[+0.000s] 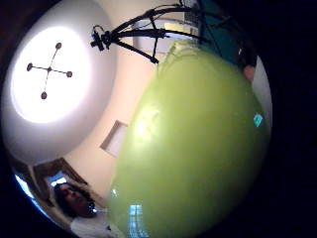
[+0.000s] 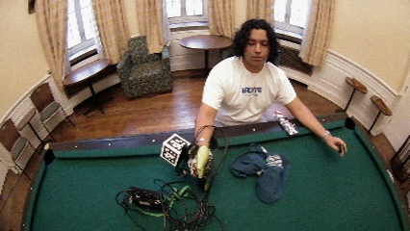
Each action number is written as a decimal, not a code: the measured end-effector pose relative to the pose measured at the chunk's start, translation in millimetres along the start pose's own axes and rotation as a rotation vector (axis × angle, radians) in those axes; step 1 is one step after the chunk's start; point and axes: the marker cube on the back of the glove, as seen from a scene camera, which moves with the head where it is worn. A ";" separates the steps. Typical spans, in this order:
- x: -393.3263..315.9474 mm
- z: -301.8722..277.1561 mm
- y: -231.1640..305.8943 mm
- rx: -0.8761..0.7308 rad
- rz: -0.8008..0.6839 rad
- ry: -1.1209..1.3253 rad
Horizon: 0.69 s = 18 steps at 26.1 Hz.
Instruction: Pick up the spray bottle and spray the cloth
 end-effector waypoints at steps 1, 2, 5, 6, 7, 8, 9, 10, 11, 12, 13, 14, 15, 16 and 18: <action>-1.9 -2.8 3.9 0.008 -0.023 0.002; -4.7 -6.3 8.3 0.019 -0.047 0.002; -21.8 -17.8 20.7 0.048 -0.124 0.016; -29.3 -20.9 23.9 0.052 -0.152 0.032; -36.9 -23.4 26.8 0.052 -0.180 0.057; -44.6 -25.3 29.2 0.049 -0.210 0.091; -52.7 -26.7 31.3 0.042 -0.243 0.136; -61.4 -27.7 33.0 0.031 -0.279 0.194; -70.8 -28.4 34.5 0.015 -0.318 0.263; -80.3 -28.8 35.8 -0.007 -0.362 0.340; -89.3 -28.7 36.9 -0.033 -0.409 0.416; -97.4 -28.2 37.6 -0.062 -0.459 0.487; -104.7 -27.4 38.1 -0.093 -0.507 0.551; -111.0 -26.4 38.8 -0.127 -0.548 0.611; -121.8 -23.1 40.6 -0.178 -0.595 0.714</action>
